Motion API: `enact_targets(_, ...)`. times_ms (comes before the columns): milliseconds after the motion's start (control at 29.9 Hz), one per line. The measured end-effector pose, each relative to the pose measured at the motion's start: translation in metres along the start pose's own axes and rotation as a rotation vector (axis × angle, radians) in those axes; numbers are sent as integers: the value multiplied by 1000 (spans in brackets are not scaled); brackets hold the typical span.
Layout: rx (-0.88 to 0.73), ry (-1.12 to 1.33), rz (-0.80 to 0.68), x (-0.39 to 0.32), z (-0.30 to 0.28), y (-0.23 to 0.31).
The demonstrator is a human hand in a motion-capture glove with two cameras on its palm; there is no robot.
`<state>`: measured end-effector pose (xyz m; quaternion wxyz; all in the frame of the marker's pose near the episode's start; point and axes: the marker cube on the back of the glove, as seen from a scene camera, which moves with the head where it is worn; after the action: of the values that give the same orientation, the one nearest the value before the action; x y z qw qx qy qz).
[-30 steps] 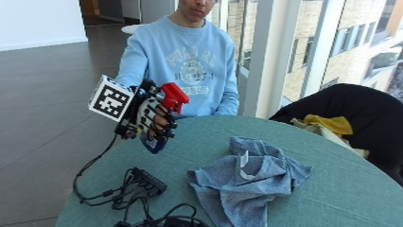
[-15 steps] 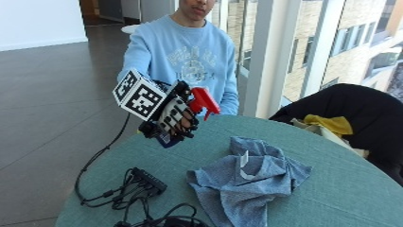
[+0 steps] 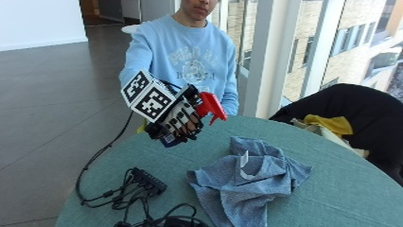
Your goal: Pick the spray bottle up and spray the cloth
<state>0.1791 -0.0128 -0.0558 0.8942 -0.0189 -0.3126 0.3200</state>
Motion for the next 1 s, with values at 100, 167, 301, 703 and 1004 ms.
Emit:
enact_targets(100, -11, 13, 3, -1, 4, 0)
enact_targets(167, -19, 20, 2, -2, 7, -1)
enact_targets(301, -29, 32, 3, -4, 10, -2)
enact_targets(703, -43, 48, 5, -10, 13, -4)
enact_targets(1004, -43, 67, -7, -13, 15, -3)
